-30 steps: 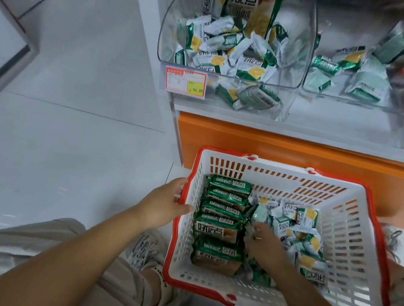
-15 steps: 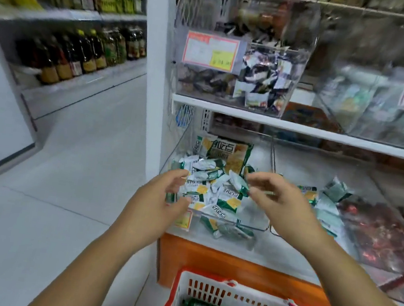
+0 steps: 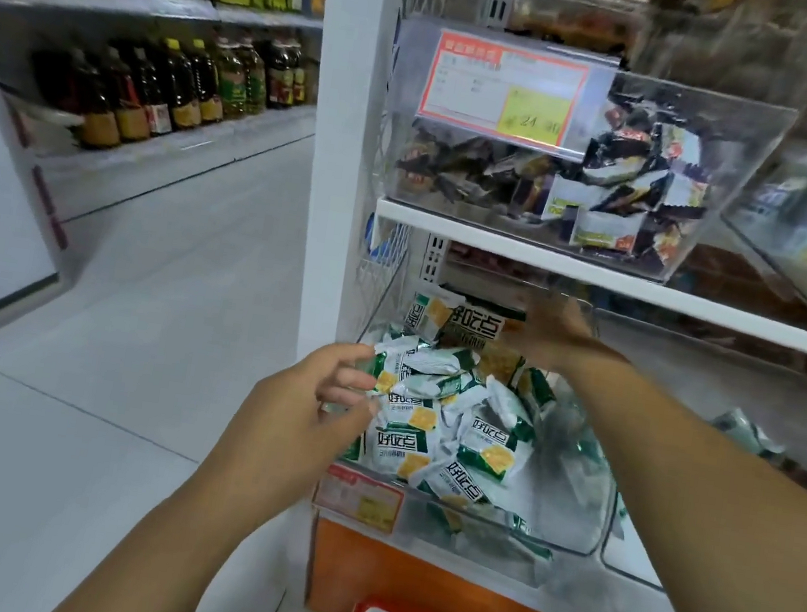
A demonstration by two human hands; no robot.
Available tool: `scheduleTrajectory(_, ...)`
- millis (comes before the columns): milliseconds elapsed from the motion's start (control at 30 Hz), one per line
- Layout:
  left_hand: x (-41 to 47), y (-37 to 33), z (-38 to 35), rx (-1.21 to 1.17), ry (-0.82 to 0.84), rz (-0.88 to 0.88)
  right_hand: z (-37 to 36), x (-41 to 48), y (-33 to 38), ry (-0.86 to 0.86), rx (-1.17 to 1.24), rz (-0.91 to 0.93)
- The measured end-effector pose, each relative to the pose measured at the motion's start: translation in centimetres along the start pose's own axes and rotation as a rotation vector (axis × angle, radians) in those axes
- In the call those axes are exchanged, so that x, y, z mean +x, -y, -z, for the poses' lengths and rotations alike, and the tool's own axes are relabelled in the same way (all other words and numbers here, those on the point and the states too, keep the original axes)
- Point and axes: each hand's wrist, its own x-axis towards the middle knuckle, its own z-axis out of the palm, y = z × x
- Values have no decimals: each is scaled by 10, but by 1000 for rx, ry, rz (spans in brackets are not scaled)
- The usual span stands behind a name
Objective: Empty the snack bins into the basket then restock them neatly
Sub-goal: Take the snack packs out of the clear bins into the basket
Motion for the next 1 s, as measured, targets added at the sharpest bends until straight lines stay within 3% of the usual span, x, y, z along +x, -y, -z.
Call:
scheduleTrajectory(133, -1, -2, -2, 13, -1, -12, -5, 0, 3, -26, -121, -36)
scheduleTrajectory(433, -13, -14, -13, -31, 21, -1, 50, -118, 4, -273, 664, -53)
scheduleTrajectory(600, -37, -32, -24, -146, 115, 9, 53, -197, -12, -22, 978, -38)
scheduleTrajectory(667, -50, -36, -27, -178, 232, 19, 48, -222, -19, 80, 972, 10)
scheduleTrajectory(800, -79, -22, -37, -6, 497, 59, 18, -263, -40, 157, 907, 13)
scheduleTrajectory(1000, -105, 12, -42, 239, 554, 161, -91, -289, -63, 292, 538, 4)
